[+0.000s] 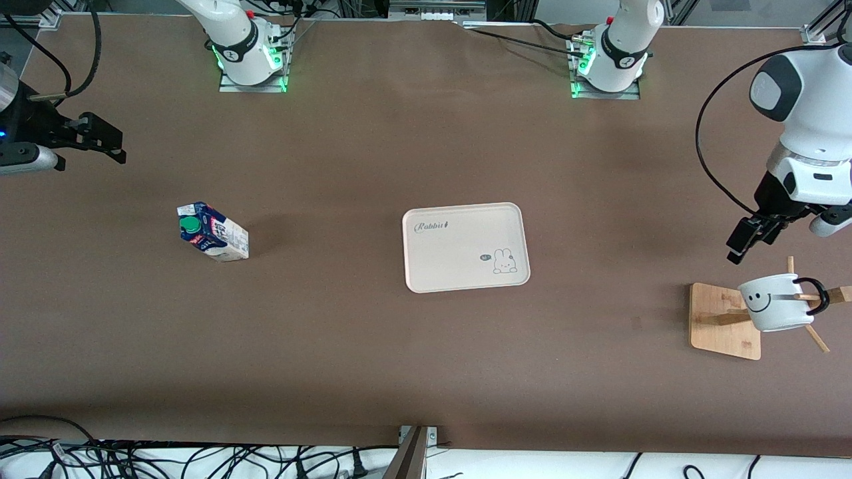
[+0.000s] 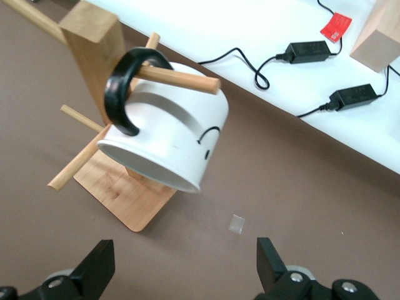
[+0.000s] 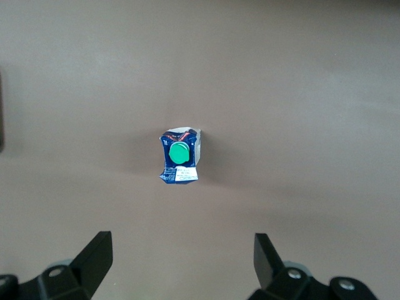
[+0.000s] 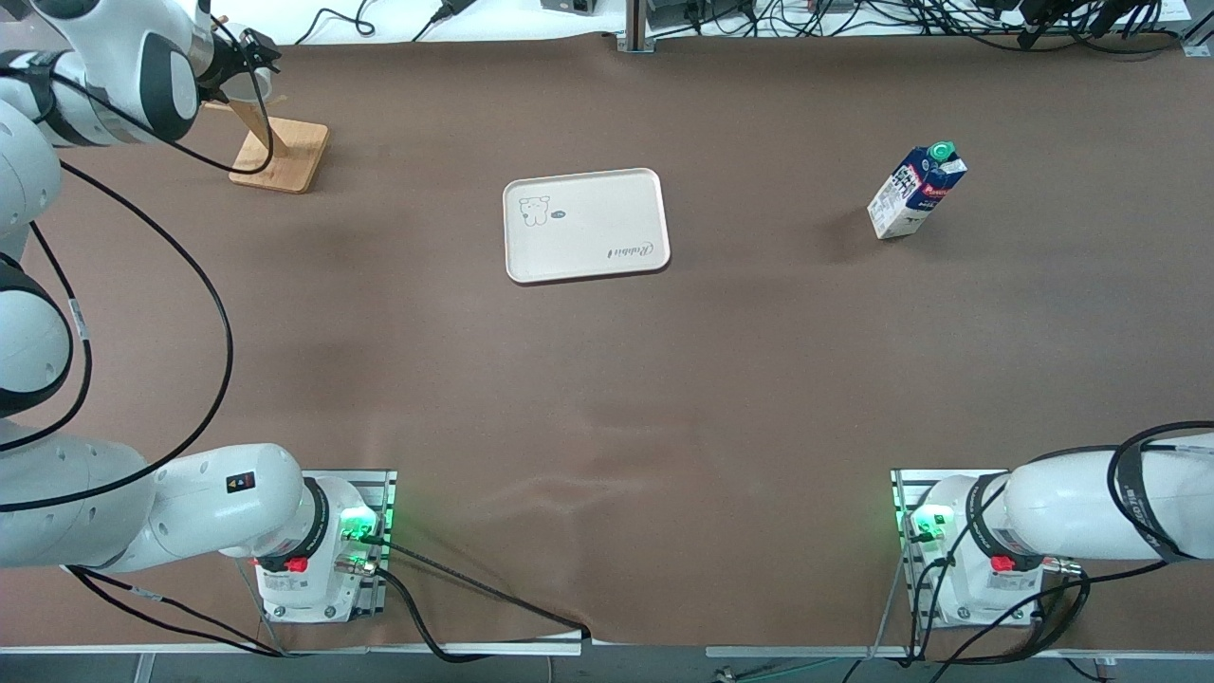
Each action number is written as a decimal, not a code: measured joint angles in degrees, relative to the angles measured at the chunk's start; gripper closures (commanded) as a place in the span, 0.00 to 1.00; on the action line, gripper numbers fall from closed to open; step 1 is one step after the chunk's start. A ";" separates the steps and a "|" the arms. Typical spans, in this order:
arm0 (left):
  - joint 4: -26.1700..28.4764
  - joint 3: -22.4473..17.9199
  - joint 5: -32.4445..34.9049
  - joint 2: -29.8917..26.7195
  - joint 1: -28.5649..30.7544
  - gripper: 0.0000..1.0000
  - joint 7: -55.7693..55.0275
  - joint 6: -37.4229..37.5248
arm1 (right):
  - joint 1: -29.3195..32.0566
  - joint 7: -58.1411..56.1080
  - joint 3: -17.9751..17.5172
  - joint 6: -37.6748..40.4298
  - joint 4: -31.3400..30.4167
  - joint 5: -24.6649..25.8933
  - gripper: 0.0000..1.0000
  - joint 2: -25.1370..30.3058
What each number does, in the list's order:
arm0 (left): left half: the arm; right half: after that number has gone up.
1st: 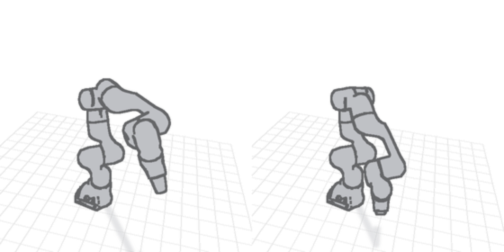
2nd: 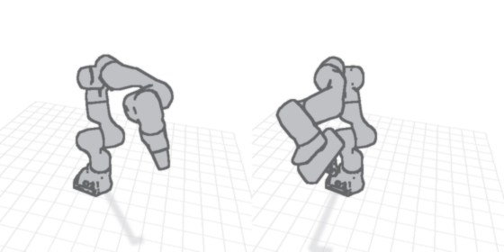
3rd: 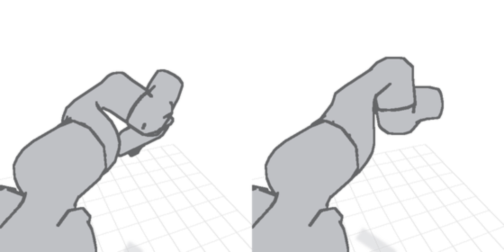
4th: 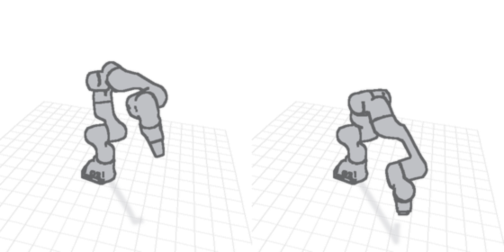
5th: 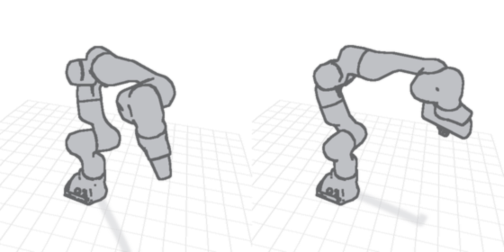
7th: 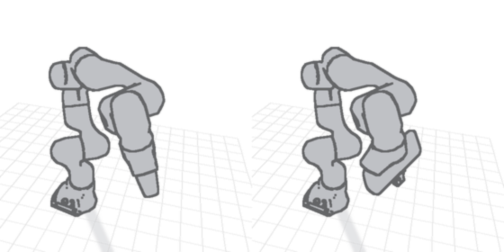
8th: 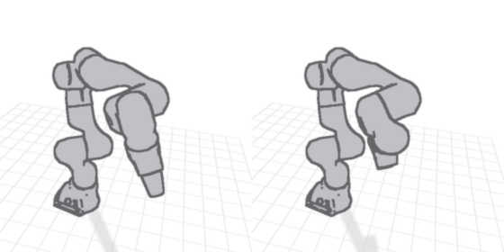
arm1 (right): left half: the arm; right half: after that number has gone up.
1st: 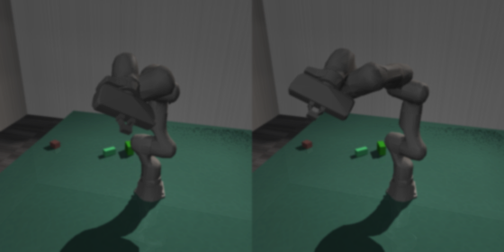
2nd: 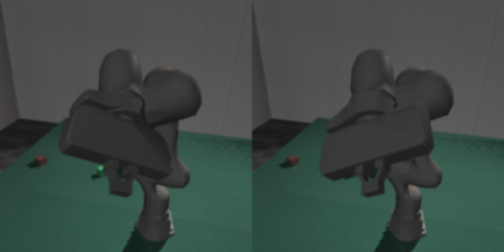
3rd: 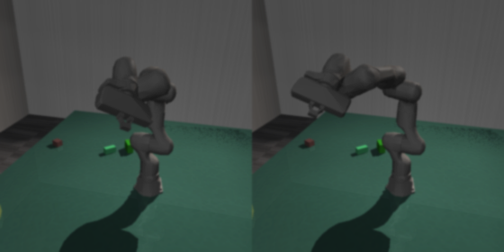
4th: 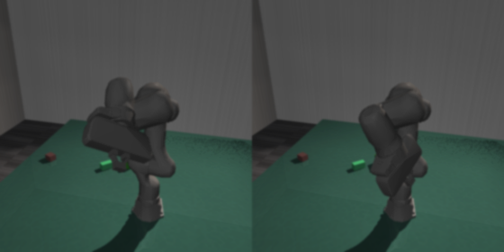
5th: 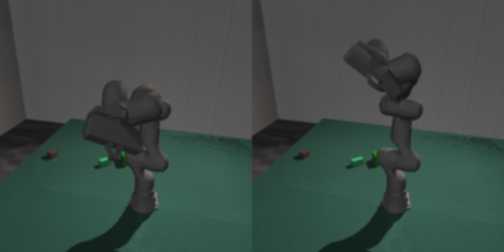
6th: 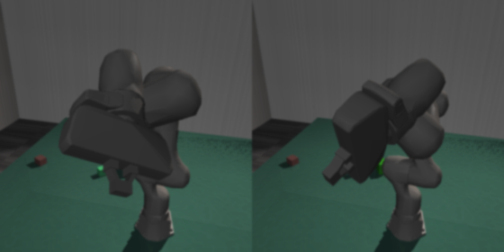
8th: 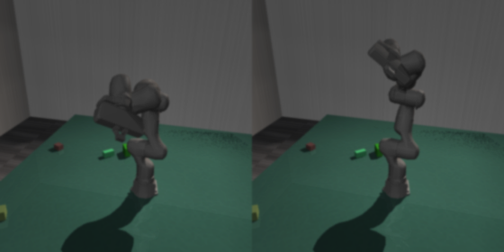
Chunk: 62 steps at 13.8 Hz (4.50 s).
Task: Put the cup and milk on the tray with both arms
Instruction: 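Lower the left gripper onto the white mug on the wooden stand, then grasp the mug with the left gripper while the right gripper reaches the carton, then lift the mug off the stand while the right gripper grasps the carton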
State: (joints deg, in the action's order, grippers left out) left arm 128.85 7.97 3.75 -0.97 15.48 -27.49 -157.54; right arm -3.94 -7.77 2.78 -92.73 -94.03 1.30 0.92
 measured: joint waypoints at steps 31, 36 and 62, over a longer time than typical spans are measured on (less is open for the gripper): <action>-3.75 2.21 -8.33 9.88 0.96 0.98 -0.22 -17.41 | -1.69 0.01 0.01 0.31 0.04 0.00 0.00 -11.62; -5.91 2.46 -8.33 9.62 0.95 1.00 -0.22 -12.88 | -1.83 0.12 0.01 -12.90 -9.40 -0.01 0.00 -13.21; -35.34 10.27 -6.75 6.97 -3.28 1.00 1.35 65.36 | -11.28 11.22 -0.72 -16.08 -9.18 -5.42 0.62 -14.96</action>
State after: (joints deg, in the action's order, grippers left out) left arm 93.50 18.24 -3.00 6.00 12.20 -26.14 -92.18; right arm -15.22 3.45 2.06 -108.81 -103.21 -4.11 -14.03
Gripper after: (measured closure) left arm 0.947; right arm 0.626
